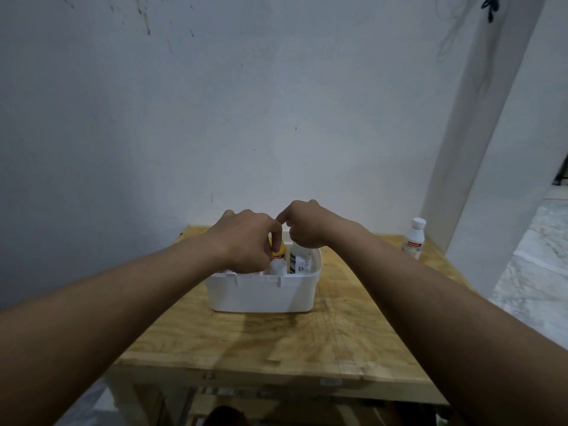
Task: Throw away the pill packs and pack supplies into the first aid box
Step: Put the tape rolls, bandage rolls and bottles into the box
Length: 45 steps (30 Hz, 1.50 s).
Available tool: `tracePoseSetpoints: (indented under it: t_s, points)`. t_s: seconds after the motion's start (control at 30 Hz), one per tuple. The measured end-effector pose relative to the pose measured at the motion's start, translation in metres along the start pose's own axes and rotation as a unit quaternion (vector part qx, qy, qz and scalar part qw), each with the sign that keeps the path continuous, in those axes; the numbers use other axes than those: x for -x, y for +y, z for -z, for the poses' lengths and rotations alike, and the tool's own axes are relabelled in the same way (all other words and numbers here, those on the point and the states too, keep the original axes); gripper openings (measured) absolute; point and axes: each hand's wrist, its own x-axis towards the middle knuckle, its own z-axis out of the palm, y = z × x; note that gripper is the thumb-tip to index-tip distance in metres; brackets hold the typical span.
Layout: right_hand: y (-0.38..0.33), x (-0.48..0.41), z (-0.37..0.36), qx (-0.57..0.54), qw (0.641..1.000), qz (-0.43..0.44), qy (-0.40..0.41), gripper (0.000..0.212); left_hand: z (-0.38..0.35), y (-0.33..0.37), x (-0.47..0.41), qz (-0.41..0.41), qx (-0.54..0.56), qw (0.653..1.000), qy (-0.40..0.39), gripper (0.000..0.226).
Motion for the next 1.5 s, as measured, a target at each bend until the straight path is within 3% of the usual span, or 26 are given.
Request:
tracePoseSetpoints:
  t_s: [0.37,0.57,0.73,0.87,1.03,1.17,1.3,1.5]
  points:
    - [0.012,0.012,0.021,-0.035,0.998,-0.015,0.047,0.054,0.012,0.009,-0.021,0.001,0.034,0.997,0.066,0.026]
    - [0.041,0.032,0.035,-0.045,0.995,-0.051,0.073,0.054,0.006,0.026,-0.031,0.012,0.035,0.997,0.061,0.029]
    - [0.070,0.044,0.035,-0.046,0.992,-0.086,0.085,0.054,-0.025,0.024,0.008,0.051,0.016,0.984,0.168,0.035]
    - [0.099,0.049,0.031,0.023,0.986,-0.126,0.110,0.055,-0.065,0.019,0.044,0.047,0.000,0.964,0.261,0.037]
    - [0.139,0.057,0.025,0.109,0.962,-0.222,0.115,0.049,-0.086,0.019,0.061,0.089,-0.080,0.966,0.229,0.042]
    - [0.172,0.063,0.017,0.087,0.947,-0.295,0.091,0.044,-0.095,0.021,0.065,0.091,-0.101,0.968,0.212,0.047]
    - [0.194,0.066,0.010,0.045,0.954,-0.284,0.088,0.019,-0.102,0.020,0.068,0.093,-0.103,0.969,0.207,0.051]
    - [0.198,0.061,0.010,0.002,0.954,-0.263,0.147,0.025,-0.103,0.021,0.072,0.096,-0.096,0.970,0.202,0.056]
